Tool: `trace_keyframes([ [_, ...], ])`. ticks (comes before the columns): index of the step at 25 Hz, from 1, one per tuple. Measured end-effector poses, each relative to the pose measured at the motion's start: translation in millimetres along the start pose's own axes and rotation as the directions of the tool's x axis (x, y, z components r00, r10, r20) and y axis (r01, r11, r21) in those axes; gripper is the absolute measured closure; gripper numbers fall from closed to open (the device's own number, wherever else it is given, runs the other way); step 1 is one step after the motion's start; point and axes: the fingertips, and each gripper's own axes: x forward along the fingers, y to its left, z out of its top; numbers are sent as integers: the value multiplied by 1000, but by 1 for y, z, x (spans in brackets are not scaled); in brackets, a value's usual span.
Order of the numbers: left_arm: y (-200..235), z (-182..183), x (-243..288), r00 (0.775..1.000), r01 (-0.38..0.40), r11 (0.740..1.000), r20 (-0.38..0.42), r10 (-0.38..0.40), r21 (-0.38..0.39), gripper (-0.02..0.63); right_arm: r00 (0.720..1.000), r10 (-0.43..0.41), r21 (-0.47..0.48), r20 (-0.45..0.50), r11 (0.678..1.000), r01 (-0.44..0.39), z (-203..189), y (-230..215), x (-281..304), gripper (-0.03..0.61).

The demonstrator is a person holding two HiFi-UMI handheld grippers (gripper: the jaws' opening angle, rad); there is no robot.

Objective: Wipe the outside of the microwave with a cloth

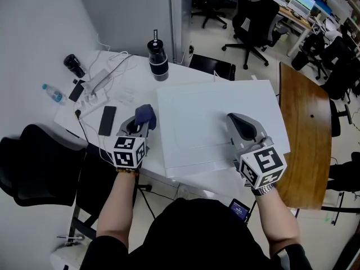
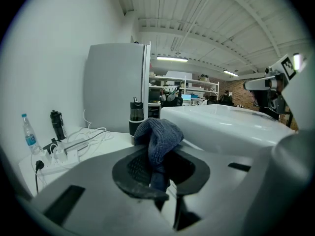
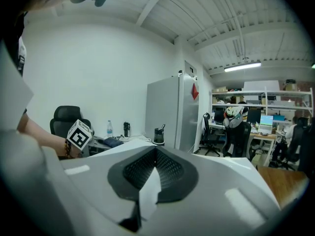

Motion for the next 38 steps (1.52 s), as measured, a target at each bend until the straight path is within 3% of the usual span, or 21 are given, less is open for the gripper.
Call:
trace_keyframes([
  [13, -55, 22, -94, 990, -123, 992, 74, 122, 13, 558, 995, 92, -12, 46, 996, -92, -2, 8, -70, 577],
  [25, -117, -5, -186, 962, -262, 965, 80, 262, -10, 557, 977, 195, -17, 84, 981, -194, -20, 21, -145, 577],
  [32, -179, -12, -217, 959, -266, 964, 97, 266, -9, 558, 970, 223, -28, 96, 975, -221, -29, 20, -197, 577],
  [38, -243, -11, -229, 971, -210, 978, 117, 209, -2, 557, 966, 240, -31, 93, 971, -238, -41, 22, -233, 577],
])
